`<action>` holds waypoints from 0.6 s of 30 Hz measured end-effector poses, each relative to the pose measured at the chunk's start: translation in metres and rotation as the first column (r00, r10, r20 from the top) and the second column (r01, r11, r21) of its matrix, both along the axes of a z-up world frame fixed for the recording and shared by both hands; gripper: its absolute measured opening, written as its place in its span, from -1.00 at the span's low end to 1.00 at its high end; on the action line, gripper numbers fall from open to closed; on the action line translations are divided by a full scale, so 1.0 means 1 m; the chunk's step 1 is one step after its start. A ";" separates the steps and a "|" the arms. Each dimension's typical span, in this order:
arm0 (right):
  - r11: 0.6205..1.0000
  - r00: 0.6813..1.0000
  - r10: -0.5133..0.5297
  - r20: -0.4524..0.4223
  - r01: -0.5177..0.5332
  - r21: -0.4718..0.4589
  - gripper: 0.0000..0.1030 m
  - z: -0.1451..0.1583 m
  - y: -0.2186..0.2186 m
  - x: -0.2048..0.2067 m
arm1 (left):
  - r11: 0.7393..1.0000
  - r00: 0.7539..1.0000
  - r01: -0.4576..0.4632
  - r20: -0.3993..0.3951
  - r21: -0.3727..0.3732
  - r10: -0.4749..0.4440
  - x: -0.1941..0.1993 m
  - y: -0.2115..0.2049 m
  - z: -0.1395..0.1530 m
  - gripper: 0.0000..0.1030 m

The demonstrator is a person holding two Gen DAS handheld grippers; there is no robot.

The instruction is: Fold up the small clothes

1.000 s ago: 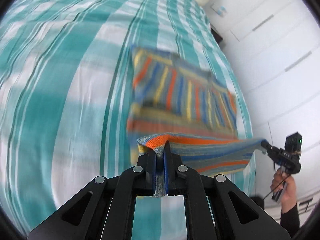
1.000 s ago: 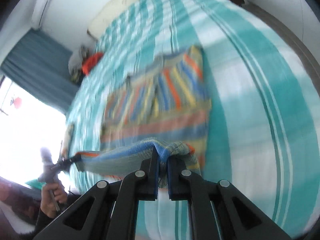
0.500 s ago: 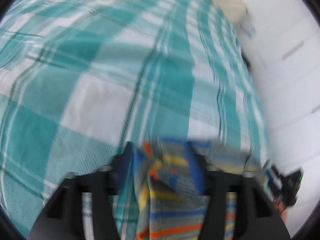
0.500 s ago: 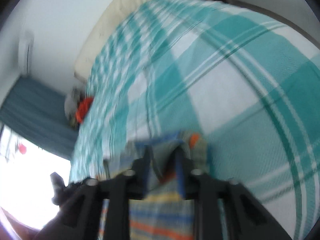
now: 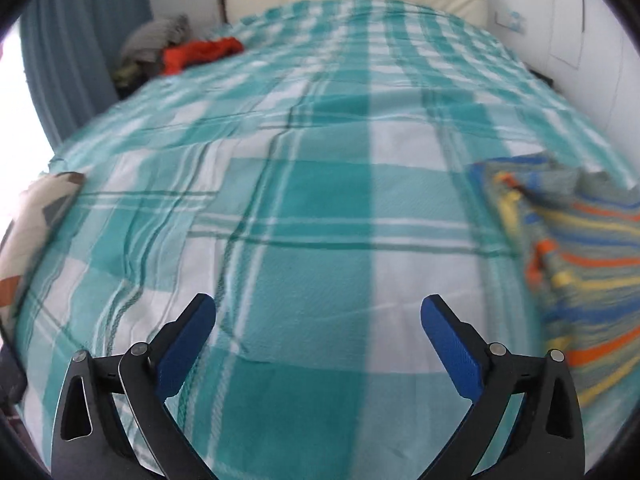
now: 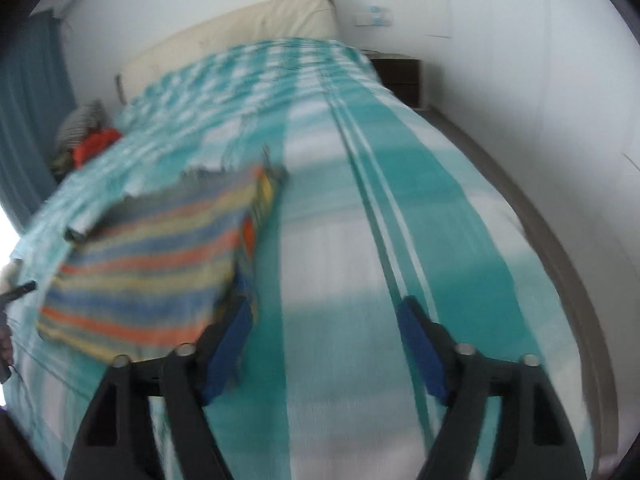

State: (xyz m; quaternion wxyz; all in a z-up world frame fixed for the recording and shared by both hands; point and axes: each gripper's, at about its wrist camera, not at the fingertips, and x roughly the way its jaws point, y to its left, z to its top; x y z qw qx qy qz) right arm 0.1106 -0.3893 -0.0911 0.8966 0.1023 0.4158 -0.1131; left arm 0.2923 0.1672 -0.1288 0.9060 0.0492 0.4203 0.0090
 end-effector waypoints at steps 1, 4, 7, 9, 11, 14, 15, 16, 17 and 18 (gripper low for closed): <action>1.000 1.000 -0.019 -0.010 0.019 -0.014 0.60 -0.007 0.003 -0.007 | 1.000 0.999 0.008 -0.031 0.014 -0.008 0.007 0.000 -0.015 0.99; 0.996 0.993 -0.092 -0.073 0.091 -0.018 0.65 -0.039 0.011 -0.015 | 0.998 0.997 0.004 -0.077 -0.070 -0.009 0.018 0.013 -0.026 0.99; 0.991 0.992 -0.106 -0.068 0.100 -0.083 0.91 -0.050 0.017 -0.012 | 0.992 0.997 -0.001 -0.071 -0.130 -0.008 0.017 0.021 -0.026 0.99; 0.990 0.990 -0.102 -0.099 0.090 -0.112 0.98 -0.052 0.019 -0.007 | 0.993 0.997 0.000 -0.074 -0.118 -0.008 0.017 0.019 -0.025 0.99; 0.991 0.990 -0.100 -0.099 0.090 -0.104 0.99 -0.053 0.017 -0.007 | 0.995 0.997 0.000 -0.072 -0.099 -0.008 0.016 0.017 -0.025 0.99; 0.992 0.991 -0.099 -0.089 0.091 -0.091 0.99 -0.055 0.014 -0.010 | 0.996 0.997 0.001 -0.072 -0.094 -0.008 0.014 0.016 -0.025 0.99; 0.991 0.991 -0.100 -0.090 0.091 -0.101 0.99 -0.054 0.014 -0.011 | 0.995 0.997 0.001 -0.072 -0.095 -0.008 0.015 0.016 -0.026 0.99; 0.990 0.991 -0.102 -0.092 0.092 -0.110 0.99 -0.056 0.017 -0.010 | 0.995 0.997 0.001 -0.072 -0.095 -0.008 0.015 0.015 -0.026 0.99; 0.989 0.990 -0.104 -0.093 0.092 -0.117 0.99 -0.056 0.020 -0.010 | 0.996 0.997 0.001 -0.072 -0.094 -0.008 0.014 0.014 -0.027 0.99; 0.988 0.990 -0.105 -0.093 0.093 -0.121 0.99 -0.057 0.020 -0.010 | 0.996 0.997 0.001 -0.072 -0.093 -0.008 0.014 0.015 -0.027 0.99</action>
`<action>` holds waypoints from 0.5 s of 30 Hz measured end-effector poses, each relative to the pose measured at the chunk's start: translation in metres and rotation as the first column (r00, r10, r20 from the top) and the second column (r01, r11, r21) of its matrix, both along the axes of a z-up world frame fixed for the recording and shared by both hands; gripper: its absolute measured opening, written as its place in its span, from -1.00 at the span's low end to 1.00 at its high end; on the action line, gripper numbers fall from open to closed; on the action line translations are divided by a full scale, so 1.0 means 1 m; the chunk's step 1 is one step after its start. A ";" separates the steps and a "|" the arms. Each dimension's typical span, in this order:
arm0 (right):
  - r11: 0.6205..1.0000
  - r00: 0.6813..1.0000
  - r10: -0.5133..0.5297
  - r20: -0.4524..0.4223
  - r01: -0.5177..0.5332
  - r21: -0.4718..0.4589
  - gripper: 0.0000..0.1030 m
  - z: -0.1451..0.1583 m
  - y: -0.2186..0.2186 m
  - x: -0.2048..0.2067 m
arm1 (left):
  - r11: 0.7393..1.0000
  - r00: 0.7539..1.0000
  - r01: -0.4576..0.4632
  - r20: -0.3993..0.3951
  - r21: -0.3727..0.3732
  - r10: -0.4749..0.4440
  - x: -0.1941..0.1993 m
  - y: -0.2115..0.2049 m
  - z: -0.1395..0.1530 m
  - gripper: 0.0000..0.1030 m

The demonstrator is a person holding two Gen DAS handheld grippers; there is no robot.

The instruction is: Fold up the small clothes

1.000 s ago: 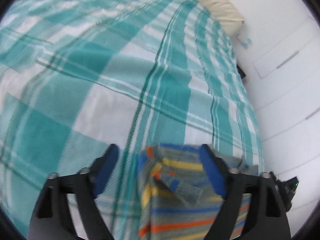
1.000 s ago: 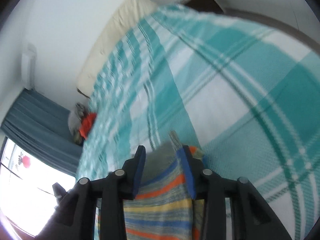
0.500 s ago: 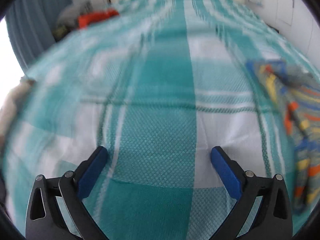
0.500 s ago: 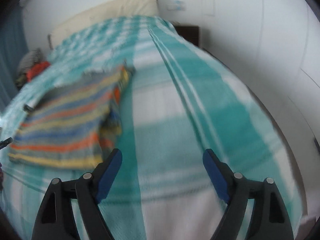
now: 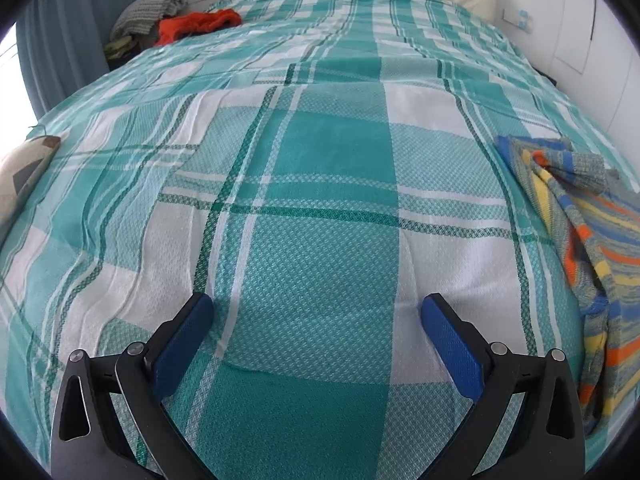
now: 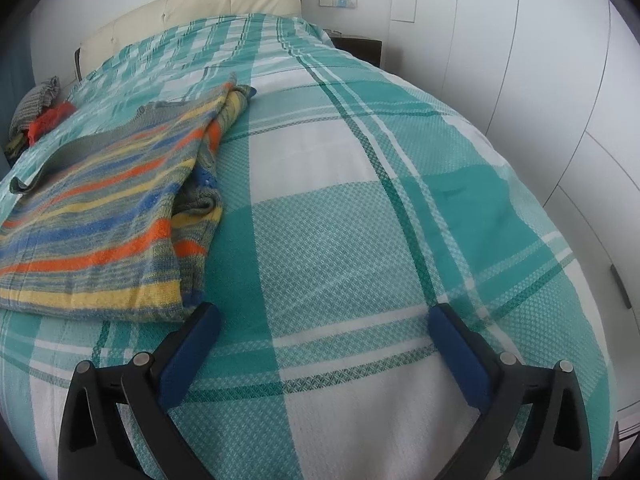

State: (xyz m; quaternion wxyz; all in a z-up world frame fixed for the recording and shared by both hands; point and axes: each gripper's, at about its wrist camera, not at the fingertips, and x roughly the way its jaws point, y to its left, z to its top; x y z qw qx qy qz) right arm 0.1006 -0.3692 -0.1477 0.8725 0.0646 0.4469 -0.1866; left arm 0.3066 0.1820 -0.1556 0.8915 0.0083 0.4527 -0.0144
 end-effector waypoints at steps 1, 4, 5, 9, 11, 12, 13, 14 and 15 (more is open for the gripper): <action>1.000 1.000 0.000 0.000 0.000 -0.001 0.99 0.000 0.001 0.002 | 1.000 1.000 0.000 0.000 -0.002 0.000 0.000 0.000 0.000 0.99; 1.000 1.000 0.000 0.000 0.000 -0.002 0.99 0.000 0.001 0.002 | 1.000 1.000 0.000 0.000 -0.001 0.000 0.000 0.000 0.000 0.99; 1.000 1.000 0.000 0.000 0.000 -0.003 0.99 0.000 0.001 0.002 | 1.000 1.000 0.000 0.000 -0.001 0.000 0.000 0.000 0.000 0.99; 1.000 1.000 -0.001 -0.002 0.001 -0.007 0.99 0.001 0.002 0.002 | 1.000 1.000 0.000 0.000 -0.002 0.000 0.000 0.000 0.000 0.99; 1.000 1.000 -0.001 -0.002 0.001 -0.007 0.99 0.001 0.002 0.002 | 1.000 1.000 0.000 0.000 -0.002 0.000 0.000 0.000 0.000 0.99; 1.000 1.000 -0.001 -0.003 0.001 -0.009 0.99 0.001 0.002 0.002 | 1.000 1.000 0.000 0.000 -0.002 0.000 0.000 0.000 0.000 0.99; 1.000 1.000 -0.001 -0.004 0.001 -0.010 0.99 0.001 0.002 0.003 | 1.000 1.000 0.000 0.000 -0.001 0.000 0.000 0.000 0.000 0.99; 1.000 1.000 -0.001 -0.004 0.001 -0.011 0.99 0.001 0.002 0.002 | 1.000 1.000 0.000 0.000 -0.002 0.000 0.000 0.000 0.000 0.99; 1.000 1.000 -0.001 -0.004 0.001 -0.011 0.99 0.001 0.002 0.003 | 1.000 1.000 0.000 0.000 -0.002 0.000 0.000 0.000 0.000 0.99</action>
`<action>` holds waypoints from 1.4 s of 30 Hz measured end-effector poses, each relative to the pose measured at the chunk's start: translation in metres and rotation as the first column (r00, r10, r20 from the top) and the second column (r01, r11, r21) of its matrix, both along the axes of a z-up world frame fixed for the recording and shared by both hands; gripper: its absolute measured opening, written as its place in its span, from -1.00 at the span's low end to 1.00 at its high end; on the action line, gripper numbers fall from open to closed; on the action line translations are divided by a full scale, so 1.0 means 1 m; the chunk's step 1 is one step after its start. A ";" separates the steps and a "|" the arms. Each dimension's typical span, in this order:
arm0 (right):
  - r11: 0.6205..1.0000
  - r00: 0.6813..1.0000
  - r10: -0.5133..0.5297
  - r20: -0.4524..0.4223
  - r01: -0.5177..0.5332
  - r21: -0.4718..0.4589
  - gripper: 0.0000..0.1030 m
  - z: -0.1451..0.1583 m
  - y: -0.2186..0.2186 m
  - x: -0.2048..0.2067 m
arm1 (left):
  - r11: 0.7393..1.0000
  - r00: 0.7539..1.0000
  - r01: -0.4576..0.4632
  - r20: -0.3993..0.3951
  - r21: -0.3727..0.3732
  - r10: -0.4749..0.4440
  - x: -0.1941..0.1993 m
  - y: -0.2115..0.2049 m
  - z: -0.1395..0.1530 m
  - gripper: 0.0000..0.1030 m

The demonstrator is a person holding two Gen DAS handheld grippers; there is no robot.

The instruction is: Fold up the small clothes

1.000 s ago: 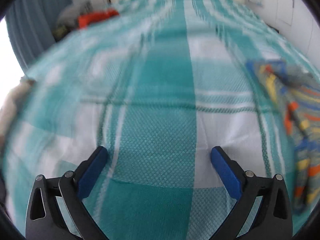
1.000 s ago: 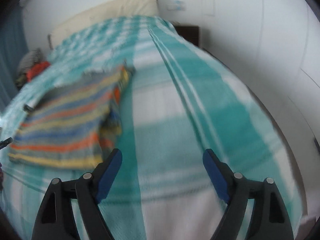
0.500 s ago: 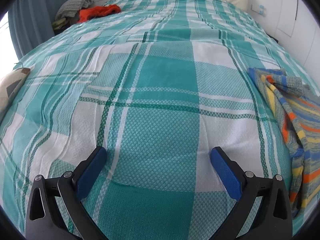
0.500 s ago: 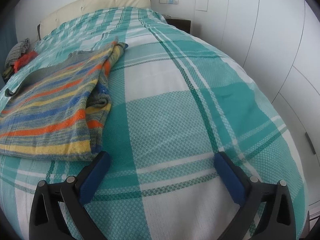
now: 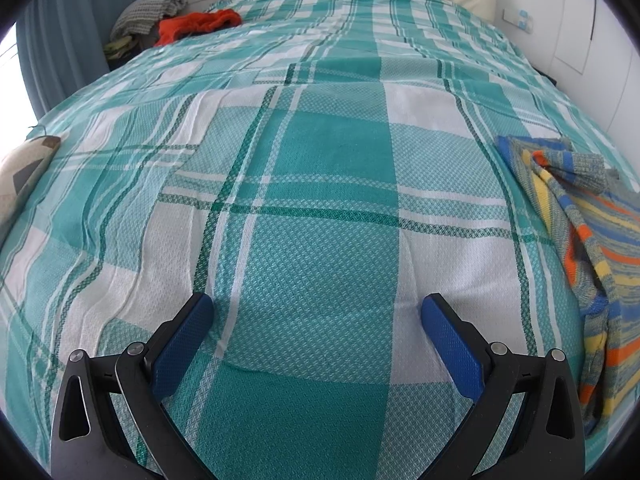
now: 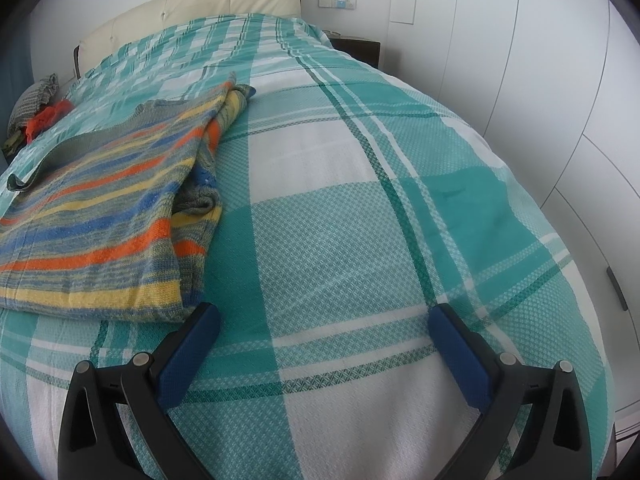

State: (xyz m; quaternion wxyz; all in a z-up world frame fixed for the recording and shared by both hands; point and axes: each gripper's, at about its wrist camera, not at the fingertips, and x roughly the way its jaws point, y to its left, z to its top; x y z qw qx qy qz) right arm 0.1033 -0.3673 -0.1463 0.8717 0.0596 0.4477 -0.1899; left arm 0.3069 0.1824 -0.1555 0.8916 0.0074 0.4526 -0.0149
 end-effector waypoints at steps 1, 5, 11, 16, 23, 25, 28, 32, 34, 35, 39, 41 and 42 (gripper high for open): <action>1.000 1.000 0.000 0.000 0.000 0.001 0.99 0.000 0.000 0.000 | 1.000 1.000 0.000 0.000 0.000 0.000 0.000 0.000 0.000 0.99; 1.000 1.000 0.000 0.001 0.000 0.001 0.99 0.000 0.000 0.000 | 1.000 1.000 0.000 0.000 0.000 0.000 0.000 0.000 0.000 0.99; 1.000 1.000 0.000 0.000 0.000 0.000 0.99 0.000 0.000 0.000 | 1.000 1.000 0.000 0.000 0.000 0.000 0.000 0.000 0.000 0.99; 1.000 1.000 0.000 0.000 0.000 0.000 0.99 0.000 0.000 0.000 | 1.000 1.000 0.000 0.000 0.000 0.000 0.000 0.000 0.000 0.99; 1.000 1.000 0.001 0.000 -0.001 0.000 0.99 0.000 0.000 0.000 | 1.000 1.000 0.000 0.000 0.000 0.000 0.000 0.000 0.000 0.99; 1.000 1.000 0.001 0.000 -0.001 0.000 0.99 0.000 0.000 0.000 | 1.000 1.000 0.000 0.000 0.000 0.000 0.000 0.000 0.000 0.99; 1.000 1.000 0.001 0.001 -0.001 0.001 0.99 0.000 0.000 0.000 | 1.000 1.000 0.000 0.001 0.000 0.000 0.000 0.000 0.000 0.99; 1.000 1.000 0.001 0.001 -0.001 0.001 0.99 0.000 0.000 0.000 | 1.000 1.000 0.000 0.001 0.000 0.000 0.000 0.000 0.000 0.99; 1.000 1.000 0.001 0.002 -0.001 0.001 0.99 0.000 0.000 0.000 | 1.000 1.000 0.000 0.001 0.000 0.000 0.000 0.000 0.000 0.99; 1.000 1.000 0.001 0.002 -0.001 0.002 0.99 0.000 0.000 0.001 | 1.000 1.000 0.000 0.001 0.000 0.000 0.000 0.000 0.000 0.99; 1.000 1.000 0.000 0.005 0.000 0.009 0.99 -0.001 -0.002 0.001 | 1.000 1.000 0.000 0.001 0.000 0.000 0.000 0.000 0.000 0.99; 1.000 1.000 -0.001 0.005 0.001 0.010 0.99 -0.001 -0.002 0.002 | 1.000 1.000 0.000 0.001 0.000 0.000 0.000 0.000 0.000 0.99; 1.000 1.000 -0.001 0.006 0.001 0.011 0.99 -0.001 -0.003 0.002 | 1.000 1.000 0.000 0.001 0.000 0.000 0.000 0.000 0.000 0.99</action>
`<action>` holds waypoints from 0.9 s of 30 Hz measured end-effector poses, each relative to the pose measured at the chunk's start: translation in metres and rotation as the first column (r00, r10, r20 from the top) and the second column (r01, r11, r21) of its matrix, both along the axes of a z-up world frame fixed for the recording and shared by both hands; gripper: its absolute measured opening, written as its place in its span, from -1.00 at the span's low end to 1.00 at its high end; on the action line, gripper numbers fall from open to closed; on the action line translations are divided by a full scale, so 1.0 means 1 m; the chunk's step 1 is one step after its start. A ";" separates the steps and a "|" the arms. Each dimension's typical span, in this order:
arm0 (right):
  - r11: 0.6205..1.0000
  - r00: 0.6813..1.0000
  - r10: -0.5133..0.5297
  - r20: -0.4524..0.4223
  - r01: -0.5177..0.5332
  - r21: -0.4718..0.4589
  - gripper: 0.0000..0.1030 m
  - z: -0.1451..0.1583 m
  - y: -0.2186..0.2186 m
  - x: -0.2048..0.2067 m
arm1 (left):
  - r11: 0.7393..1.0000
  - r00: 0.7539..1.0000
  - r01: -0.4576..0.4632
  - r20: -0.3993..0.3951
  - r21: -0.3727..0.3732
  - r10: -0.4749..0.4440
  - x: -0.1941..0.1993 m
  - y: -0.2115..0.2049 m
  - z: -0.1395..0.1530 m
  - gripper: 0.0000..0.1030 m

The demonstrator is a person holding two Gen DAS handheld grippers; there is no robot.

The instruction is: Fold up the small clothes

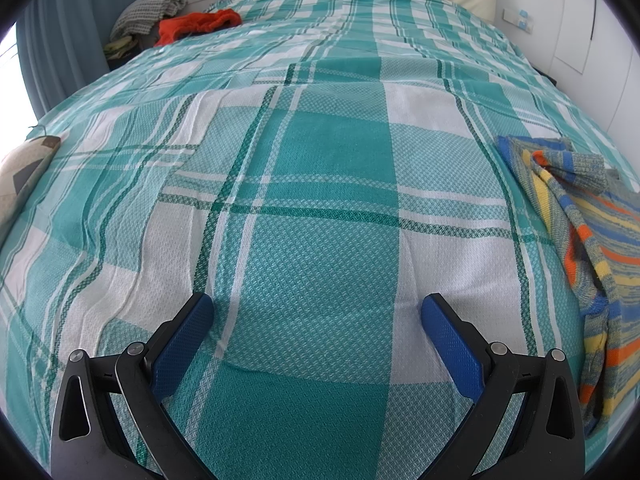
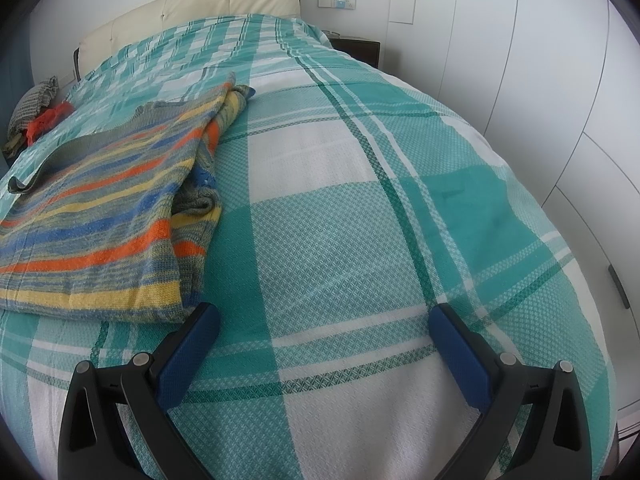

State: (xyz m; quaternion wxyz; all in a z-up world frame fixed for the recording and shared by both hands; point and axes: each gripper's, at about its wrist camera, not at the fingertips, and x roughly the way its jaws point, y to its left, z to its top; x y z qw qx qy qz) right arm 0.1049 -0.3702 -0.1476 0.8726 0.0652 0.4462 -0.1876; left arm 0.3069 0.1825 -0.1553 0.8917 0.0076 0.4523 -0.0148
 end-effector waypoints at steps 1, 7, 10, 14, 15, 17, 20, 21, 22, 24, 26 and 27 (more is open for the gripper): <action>1.000 1.000 0.000 0.000 0.000 0.000 0.99 0.000 0.000 0.000 | 1.000 1.000 0.000 0.000 0.000 0.000 0.000 0.000 0.000 0.99; 1.000 1.000 -0.001 0.005 0.001 0.005 0.99 0.001 0.000 -0.001 | 1.000 1.000 0.000 0.000 0.000 0.000 0.000 0.000 0.000 0.99; 1.000 1.000 -0.001 0.007 0.001 0.009 0.99 0.001 0.000 -0.002 | 1.000 1.000 0.000 0.000 0.000 0.000 0.000 0.000 0.000 0.99; 1.000 1.000 0.000 0.015 0.000 0.026 1.00 0.001 -0.002 -0.003 | 1.000 1.000 0.000 0.000 0.000 0.000 0.000 0.000 0.000 0.99; 1.000 1.000 0.000 0.018 0.000 0.030 1.00 0.001 -0.003 -0.004 | 1.000 1.000 0.000 0.000 0.000 0.000 0.000 0.000 0.000 0.99; 0.999 1.000 0.000 0.023 -0.001 0.039 1.00 0.001 -0.003 -0.005 | 1.000 1.000 0.000 0.000 0.000 0.000 -0.001 0.000 0.000 0.99; 0.999 0.999 0.001 0.032 -0.002 0.051 1.00 0.001 -0.004 -0.006 | 1.000 1.000 -0.001 0.001 0.002 0.001 -0.001 0.000 0.000 0.99; 0.999 0.999 0.001 0.033 -0.003 0.053 1.00 0.001 -0.004 -0.006 | 1.000 1.000 -0.001 0.001 0.002 0.001 0.003 -0.001 -0.001 0.99; 0.999 0.999 0.001 0.033 -0.003 0.053 1.00 0.002 -0.004 -0.006 | 1.000 1.000 -0.001 0.000 0.001 0.001 0.003 0.000 -0.001 0.99; 0.999 1.000 -0.021 0.010 0.021 0.033 0.94 0.008 -0.002 -0.006 | 1.000 1.000 0.000 0.000 0.000 0.000 0.004 0.000 -0.001 0.99; 0.999 0.999 -0.042 0.007 0.042 0.011 0.68 0.029 0.012 -0.006 | 1.000 1.000 -0.003 0.004 0.001 0.003 0.004 -0.001 -0.001 0.99; 0.997 0.998 0.016 0.055 -0.021 0.078 0.67 0.047 0.028 -0.002 | 1.000 1.000 -0.010 0.010 -0.001 0.010 0.004 0.000 -0.001 0.99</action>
